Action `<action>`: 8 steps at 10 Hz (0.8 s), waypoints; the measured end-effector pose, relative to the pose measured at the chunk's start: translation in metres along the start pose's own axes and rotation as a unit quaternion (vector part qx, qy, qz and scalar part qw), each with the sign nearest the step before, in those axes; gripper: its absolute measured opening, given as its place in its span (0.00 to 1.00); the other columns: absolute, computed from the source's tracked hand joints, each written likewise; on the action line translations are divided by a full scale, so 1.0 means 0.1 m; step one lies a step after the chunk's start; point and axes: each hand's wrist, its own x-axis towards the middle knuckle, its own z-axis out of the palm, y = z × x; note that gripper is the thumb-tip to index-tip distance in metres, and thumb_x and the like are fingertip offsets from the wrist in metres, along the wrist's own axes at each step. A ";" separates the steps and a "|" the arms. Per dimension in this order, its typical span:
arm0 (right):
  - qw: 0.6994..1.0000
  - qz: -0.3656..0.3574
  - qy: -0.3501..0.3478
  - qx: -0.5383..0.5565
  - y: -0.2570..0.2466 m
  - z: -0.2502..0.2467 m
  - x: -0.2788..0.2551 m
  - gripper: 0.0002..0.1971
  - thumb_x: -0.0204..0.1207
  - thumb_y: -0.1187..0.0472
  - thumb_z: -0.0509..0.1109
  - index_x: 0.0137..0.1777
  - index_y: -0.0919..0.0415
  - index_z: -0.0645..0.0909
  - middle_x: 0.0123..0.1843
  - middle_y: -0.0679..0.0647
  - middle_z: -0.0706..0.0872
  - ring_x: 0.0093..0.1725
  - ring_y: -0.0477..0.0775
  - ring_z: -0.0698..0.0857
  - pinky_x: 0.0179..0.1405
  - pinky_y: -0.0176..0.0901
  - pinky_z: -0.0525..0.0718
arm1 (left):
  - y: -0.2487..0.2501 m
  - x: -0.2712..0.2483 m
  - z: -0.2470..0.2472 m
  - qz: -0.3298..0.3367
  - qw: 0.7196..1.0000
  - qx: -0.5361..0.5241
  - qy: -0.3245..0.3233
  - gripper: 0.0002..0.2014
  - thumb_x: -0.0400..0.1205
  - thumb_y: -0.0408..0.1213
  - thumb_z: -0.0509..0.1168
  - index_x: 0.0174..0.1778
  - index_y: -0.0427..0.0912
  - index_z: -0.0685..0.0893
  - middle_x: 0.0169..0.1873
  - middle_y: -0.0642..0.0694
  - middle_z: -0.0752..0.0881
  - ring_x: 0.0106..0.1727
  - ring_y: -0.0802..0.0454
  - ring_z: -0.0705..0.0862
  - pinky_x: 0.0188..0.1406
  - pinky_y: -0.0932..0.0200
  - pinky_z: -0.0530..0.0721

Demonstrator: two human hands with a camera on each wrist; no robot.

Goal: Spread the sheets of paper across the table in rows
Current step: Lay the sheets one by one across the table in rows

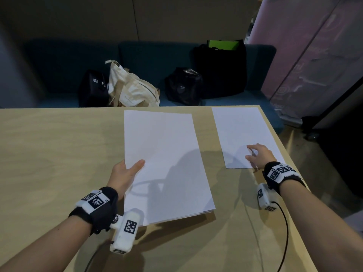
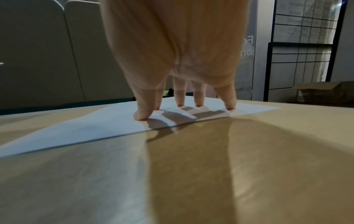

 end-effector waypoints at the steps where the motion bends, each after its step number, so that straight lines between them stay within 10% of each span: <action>1: 1.000 0.000 0.002 0.000 0.01 0.00 0.02 0.24 0.76 0.56 0.70 0.72 0.52 0.74 0.82 0.57 0.64 0.79 0.63 0.65 0.77 0.68 0.63 | -0.01 0.00 0.00 0.002 1.000 0.003 0.000 0.17 0.80 0.33 0.66 0.65 0.34 0.79 0.57 0.43 0.84 0.59 0.46 0.83 0.61 0.55 0.76; 8: 1.000 -0.005 0.008 0.004 0.01 -0.03 0.08 0.24 0.73 0.57 0.72 0.71 0.53 0.76 0.81 0.59 0.67 0.78 0.63 0.68 0.76 0.65 0.66 | -0.01 -0.02 0.02 -0.003 1.000 0.004 0.000 0.18 0.80 0.32 0.66 0.66 0.32 0.79 0.57 0.41 0.85 0.56 0.46 0.83 0.57 0.57 0.76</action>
